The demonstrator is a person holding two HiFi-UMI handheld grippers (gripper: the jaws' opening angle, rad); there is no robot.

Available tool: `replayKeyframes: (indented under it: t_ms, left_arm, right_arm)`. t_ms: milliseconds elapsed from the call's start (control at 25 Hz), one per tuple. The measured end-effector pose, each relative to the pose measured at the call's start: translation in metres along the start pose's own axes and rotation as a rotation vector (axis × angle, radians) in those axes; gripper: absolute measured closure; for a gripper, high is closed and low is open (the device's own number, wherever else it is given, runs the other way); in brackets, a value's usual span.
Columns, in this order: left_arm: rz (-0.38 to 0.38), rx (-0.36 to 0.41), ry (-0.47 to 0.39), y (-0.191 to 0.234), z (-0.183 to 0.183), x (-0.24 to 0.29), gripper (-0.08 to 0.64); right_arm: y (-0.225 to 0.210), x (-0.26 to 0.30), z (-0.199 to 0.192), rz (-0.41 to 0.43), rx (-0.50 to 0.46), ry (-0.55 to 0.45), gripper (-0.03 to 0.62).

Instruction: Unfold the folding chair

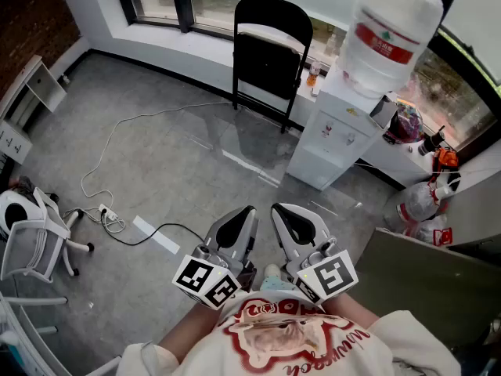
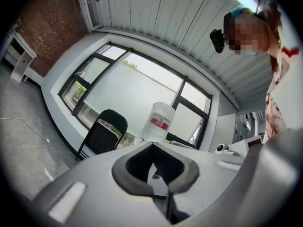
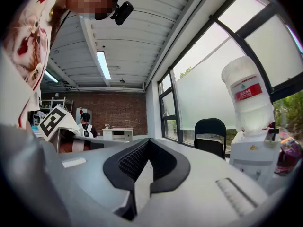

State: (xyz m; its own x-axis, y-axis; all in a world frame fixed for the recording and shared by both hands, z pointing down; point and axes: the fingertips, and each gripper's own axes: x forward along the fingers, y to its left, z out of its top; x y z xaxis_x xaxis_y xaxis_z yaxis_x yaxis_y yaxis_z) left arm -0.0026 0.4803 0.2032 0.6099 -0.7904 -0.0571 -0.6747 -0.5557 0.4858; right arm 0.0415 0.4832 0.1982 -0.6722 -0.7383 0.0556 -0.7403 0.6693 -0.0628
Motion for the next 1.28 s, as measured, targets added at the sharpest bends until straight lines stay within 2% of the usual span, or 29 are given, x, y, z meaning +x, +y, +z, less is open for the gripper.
replayKeyframes:
  t_ms: [560, 840, 1280]
  left_arm:
    - [-0.020, 0.010, 0.002, 0.005, 0.009, -0.016, 0.560]
    - [-0.032, 0.007, 0.000, 0.011, 0.015, -0.032, 0.560]
    - [-0.061, -0.009, 0.000, 0.022, 0.015, -0.058, 0.560]
  right_arm:
    - [0.021, 0.007, 0.003, -0.005, -0.007, -0.003, 0.569]
    - [0.033, 0.011, -0.004, -0.027, 0.003, 0.028, 0.569]
    - [0.072, 0.010, -0.021, -0.036, -0.006, 0.043, 0.569]
